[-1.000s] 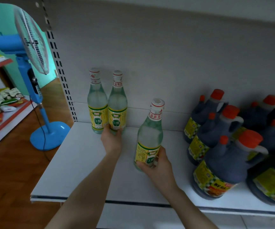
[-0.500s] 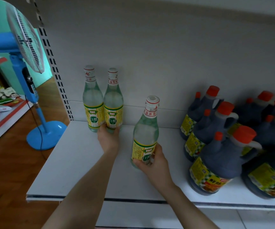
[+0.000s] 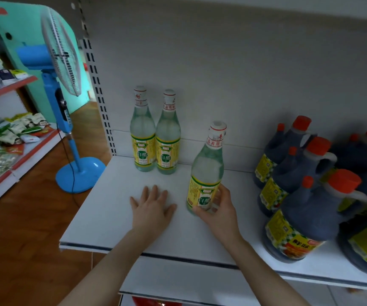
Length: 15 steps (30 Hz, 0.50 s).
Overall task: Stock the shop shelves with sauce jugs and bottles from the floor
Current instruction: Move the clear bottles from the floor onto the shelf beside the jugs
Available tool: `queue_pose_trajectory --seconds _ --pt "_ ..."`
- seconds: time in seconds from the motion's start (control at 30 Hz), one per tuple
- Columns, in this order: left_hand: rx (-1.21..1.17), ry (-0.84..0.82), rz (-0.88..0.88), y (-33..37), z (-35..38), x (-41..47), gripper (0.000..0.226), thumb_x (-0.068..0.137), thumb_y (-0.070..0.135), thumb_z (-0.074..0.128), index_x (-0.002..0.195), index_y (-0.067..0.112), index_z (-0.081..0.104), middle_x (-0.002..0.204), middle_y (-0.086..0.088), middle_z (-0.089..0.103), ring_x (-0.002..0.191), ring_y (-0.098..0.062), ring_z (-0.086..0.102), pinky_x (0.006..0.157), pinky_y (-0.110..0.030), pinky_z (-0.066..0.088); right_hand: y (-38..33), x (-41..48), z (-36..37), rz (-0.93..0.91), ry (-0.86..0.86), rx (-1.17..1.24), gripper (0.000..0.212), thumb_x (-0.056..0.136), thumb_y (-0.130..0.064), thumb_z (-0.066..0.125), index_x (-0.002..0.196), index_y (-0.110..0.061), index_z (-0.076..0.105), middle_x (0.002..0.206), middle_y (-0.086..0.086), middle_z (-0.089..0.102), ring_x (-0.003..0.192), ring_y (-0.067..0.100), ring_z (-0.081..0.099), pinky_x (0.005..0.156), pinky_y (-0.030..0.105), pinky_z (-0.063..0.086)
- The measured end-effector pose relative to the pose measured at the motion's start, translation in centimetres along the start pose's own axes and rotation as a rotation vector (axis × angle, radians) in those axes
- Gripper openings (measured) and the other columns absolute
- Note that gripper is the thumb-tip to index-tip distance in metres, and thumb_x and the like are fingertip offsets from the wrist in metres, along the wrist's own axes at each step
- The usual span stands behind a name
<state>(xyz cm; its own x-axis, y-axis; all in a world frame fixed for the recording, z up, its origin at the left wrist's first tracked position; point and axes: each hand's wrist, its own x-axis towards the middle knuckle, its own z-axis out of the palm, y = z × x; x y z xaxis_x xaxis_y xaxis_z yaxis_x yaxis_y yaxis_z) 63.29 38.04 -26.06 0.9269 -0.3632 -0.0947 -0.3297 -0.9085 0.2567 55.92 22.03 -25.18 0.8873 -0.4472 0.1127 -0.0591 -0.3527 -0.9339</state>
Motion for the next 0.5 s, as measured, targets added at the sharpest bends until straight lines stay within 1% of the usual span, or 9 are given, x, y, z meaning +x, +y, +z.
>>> queue_pose_trajectory --seconds 0.07,0.1,0.13,0.17,0.23,0.27,0.3,0.4,0.5 --pt "-0.003 -0.008 0.008 -0.5 0.0 -0.4 0.075 0.082 0.069 0.011 0.145 0.031 0.023 0.158 0.001 0.01 0.145 -0.022 0.004 0.112 -0.055 0.007 -0.5 1.1 0.7 -0.003 0.04 0.0 0.068 0.065 -0.01 0.082 0.114 -0.023 0.037 0.096 -0.021 0.051 0.081 -0.017 0.051 0.067 -0.002 0.039" --pt "0.003 -0.006 0.012 -0.6 0.1 -0.5 0.082 0.076 0.07 0.004 0.145 0.031 0.023 0.158 0.001 0.01 0.145 -0.021 0.004 0.112 -0.055 0.007 -0.8 1.7 1.1 0.0 0.055 0.0 0.069 0.064 -0.01 0.082 0.116 -0.021 0.039 0.095 -0.018 0.052 0.08 -0.016 0.051 0.067 -0.001 0.04" --pt "0.009 -0.004 0.013 -0.7 0.1 -0.6 0.083 0.075 0.07 0.002 0.146 0.032 0.022 0.158 0.002 0.009 0.145 -0.021 0.004 0.113 -0.054 0.006 -0.9 2.5 1.5 0.004 0.068 -0.002 0.069 0.063 -0.011 0.083 0.117 -0.019 0.041 0.096 -0.014 0.054 0.08 -0.014 0.052 0.068 0.003 0.041" --pt "0.01 -0.003 0.012 -0.7 0.2 -0.5 0.077 0.08 0.069 0.006 0.146 0.032 0.022 0.158 0.002 0.009 0.145 -0.021 0.004 0.113 -0.054 0.006 -1.0 3.3 1.9 0.009 0.081 -0.004 0.068 0.062 -0.012 0.083 0.117 -0.016 0.043 0.098 -0.01 0.055 0.082 -0.009 0.055 0.071 0.008 0.043" --pt "-0.011 0.009 0.016 -0.6 0.3 -0.5 0.062 0.091 0.061 0.023 0.146 0.031 0.022 0.158 0.001 0.009 0.145 -0.021 0.003 0.113 -0.054 0.004 -0.9 4.7 2.7 0.017 0.103 -0.022 0.067 0.059 -0.017 0.085 0.114 -0.013 0.047 0.102 0.0 0.058 0.091 0.013 0.061 0.078 0.028 0.05" --pt "-0.02 0.014 0.018 -0.6 0.2 -0.5 0.059 0.093 0.058 0.027 0.146 0.03 0.023 0.158 0.001 0.009 0.145 -0.021 0.003 0.113 -0.054 0.004 -0.9 5.4 3.0 0.017 0.111 -0.039 0.068 0.056 -0.023 0.084 0.113 -0.011 0.049 0.104 0.005 0.06 0.097 0.021 0.061 0.081 0.036 0.05" --pt "-0.021 0.015 0.018 -0.6 0.2 -0.5 0.058 0.094 0.056 0.028 0.146 0.03 0.023 0.158 0.001 0.009 0.145 -0.021 0.002 0.113 -0.054 0.003 -0.8 6.1 3.3 0.021 0.115 -0.053 0.071 0.052 -0.029 0.08 0.114 -0.01 0.049 0.107 0.008 0.06 0.1 0.025 0.059 0.083 0.04 0.05" --pt "-0.014 0.008 0.012 -0.6 0.0 -0.5 0.058 0.094 0.056 0.028 0.146 0.03 0.022 0.158 0.002 0.009 0.145 -0.021 0.002 0.113 -0.053 0.002 -0.9 7.6 4.0 0.041 0.12 -0.044 0.075 0.048 -0.034 0.072 0.114 -0.009 0.049 0.11 0.01 0.06 0.1 0.026 0.059 0.082 0.037 0.05" --pt "-0.014 0.006 0.012 -0.6 0.1 -0.4 0.058 0.094 0.057 0.027 0.145 0.031 0.022 0.158 0.002 0.009 0.145 -0.022 0.001 0.113 -0.054 0.001 -0.9 8.8 4.3 0.024 0.124 -0.037 0.07 0.053 -0.024 0.08 0.113 -0.008 0.049 0.109 0.01 0.062 0.098 0.025 0.06 0.079 0.033 0.048"
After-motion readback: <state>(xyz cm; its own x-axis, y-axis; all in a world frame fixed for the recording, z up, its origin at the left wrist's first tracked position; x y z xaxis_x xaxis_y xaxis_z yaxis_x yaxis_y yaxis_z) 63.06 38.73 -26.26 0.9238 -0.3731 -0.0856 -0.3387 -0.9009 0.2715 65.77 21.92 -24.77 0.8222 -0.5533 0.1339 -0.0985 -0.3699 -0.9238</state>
